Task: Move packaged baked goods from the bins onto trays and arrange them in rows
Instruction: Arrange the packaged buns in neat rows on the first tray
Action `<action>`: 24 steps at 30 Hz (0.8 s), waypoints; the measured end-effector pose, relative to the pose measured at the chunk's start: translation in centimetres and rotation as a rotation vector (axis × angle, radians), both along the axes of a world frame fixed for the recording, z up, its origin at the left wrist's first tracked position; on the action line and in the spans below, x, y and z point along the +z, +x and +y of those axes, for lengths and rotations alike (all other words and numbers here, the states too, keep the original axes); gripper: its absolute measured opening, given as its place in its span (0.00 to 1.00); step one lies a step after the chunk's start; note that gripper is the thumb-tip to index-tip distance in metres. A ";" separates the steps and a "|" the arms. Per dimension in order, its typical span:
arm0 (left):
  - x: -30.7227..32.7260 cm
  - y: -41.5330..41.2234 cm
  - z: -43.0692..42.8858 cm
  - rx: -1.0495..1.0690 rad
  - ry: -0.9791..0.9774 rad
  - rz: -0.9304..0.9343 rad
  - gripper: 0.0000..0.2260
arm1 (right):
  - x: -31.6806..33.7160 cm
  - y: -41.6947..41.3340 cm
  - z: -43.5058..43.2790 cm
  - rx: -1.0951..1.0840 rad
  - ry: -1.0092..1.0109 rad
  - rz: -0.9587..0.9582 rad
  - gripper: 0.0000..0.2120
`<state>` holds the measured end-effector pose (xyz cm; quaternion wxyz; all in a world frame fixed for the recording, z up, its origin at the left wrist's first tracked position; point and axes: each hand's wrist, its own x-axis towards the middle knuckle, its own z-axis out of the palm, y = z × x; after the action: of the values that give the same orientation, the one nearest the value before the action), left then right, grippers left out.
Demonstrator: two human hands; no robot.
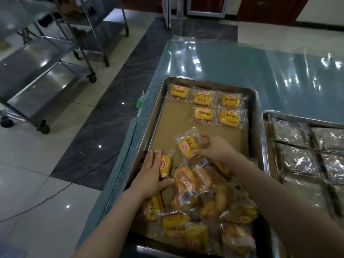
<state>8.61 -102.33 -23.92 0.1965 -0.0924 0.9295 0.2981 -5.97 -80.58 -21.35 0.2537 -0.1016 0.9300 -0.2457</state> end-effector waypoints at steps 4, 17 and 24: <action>0.2 -1.6 0.3 0.049 -0.014 0.002 0.50 | -0.4 0.9 -0.5 0.124 0.012 0.153 0.40; 1.7 -9.0 3.2 0.350 0.096 0.124 0.40 | 0.3 0.6 2.0 0.331 0.293 0.386 0.18; 0.4 -8.1 3.1 -0.023 -0.190 0.368 0.27 | -0.4 0.8 3.2 0.355 0.092 0.385 0.18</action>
<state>0.56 -99.23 -23.55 0.0175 -0.0438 0.9746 0.2188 -5.20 -77.41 -21.80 0.1154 -0.2963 0.9390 -0.1311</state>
